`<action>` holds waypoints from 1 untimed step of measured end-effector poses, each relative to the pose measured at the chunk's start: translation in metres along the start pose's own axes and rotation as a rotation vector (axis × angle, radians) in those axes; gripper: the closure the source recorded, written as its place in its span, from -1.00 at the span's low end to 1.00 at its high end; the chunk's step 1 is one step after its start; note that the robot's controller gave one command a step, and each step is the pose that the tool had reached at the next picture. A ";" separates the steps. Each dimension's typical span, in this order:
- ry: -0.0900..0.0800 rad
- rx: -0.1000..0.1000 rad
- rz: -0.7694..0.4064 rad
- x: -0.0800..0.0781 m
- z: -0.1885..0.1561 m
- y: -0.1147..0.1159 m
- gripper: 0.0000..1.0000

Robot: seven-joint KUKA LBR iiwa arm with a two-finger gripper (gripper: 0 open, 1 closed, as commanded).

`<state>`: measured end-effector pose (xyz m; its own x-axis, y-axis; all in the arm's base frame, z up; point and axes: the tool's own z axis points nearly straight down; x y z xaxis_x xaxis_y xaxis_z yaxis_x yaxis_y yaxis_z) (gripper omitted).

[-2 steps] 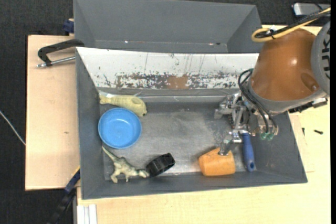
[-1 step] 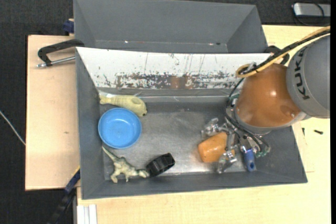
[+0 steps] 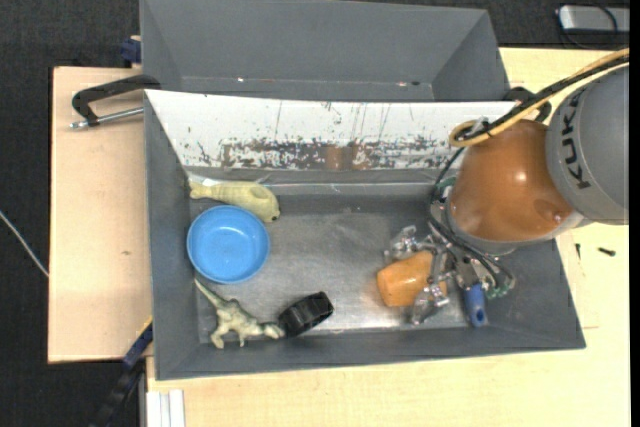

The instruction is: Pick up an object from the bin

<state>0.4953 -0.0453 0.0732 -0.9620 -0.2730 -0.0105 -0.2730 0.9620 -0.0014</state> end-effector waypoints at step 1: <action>-0.002 0.002 -0.394 -0.030 -0.171 0.004 1.00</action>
Offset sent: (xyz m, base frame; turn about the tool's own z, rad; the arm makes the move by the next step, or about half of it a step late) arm 0.0234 0.0107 0.1673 -0.3944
